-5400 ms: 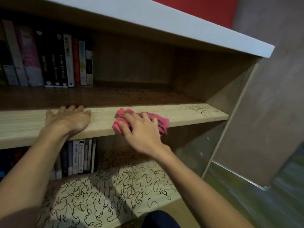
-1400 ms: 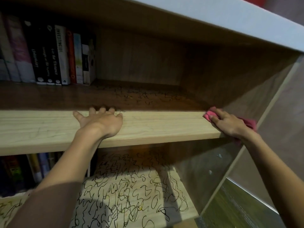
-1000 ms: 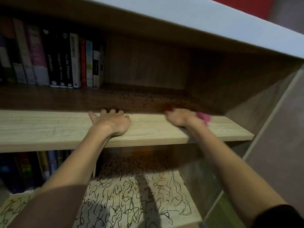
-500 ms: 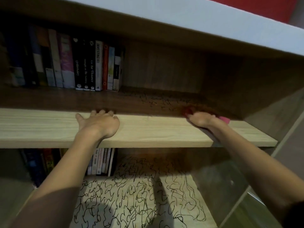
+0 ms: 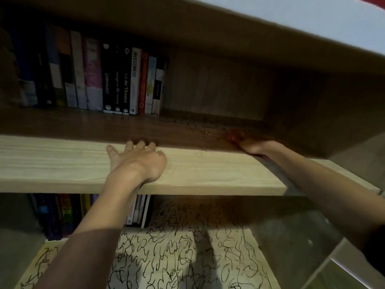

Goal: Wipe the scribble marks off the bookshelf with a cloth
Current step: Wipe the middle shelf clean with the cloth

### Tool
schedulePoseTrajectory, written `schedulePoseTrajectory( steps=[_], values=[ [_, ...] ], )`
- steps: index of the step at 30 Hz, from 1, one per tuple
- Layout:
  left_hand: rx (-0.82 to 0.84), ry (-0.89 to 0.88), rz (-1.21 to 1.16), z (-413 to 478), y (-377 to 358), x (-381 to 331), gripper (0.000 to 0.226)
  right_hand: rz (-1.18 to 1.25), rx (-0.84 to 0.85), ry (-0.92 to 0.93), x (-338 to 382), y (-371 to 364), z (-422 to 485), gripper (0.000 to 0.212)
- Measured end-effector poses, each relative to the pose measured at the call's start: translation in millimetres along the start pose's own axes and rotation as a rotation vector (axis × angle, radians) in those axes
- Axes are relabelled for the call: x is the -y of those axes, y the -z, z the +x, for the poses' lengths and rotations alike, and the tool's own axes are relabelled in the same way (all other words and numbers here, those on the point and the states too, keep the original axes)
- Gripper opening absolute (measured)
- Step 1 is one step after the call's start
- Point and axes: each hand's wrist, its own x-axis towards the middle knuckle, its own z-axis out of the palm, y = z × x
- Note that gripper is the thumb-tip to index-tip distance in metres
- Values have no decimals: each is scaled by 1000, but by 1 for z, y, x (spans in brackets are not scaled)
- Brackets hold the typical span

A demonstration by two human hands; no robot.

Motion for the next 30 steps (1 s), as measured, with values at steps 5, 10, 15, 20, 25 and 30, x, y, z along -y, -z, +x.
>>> schedulePoseTrajectory(
  steps=[5,10,15,20,25,30],
  values=[
    [10,-13,-11,0,3,0,52,-109,-72,104,72,-27,42,58],
    [16,-25,-7,-2,0,4,53,-199,157,524,78,-41,-31,55],
    [23,-20,-8,0,1,2,53,-77,144,237,8,-4,-12,67],
    [29,-18,-4,1,2,-1,53,-110,-89,75,18,-13,72,65],
    [18,-31,-13,-1,2,2,53,-144,153,463,92,-42,-1,57],
    [10,-37,-14,2,2,3,53,-94,229,527,43,-21,-25,53]
  ],
)
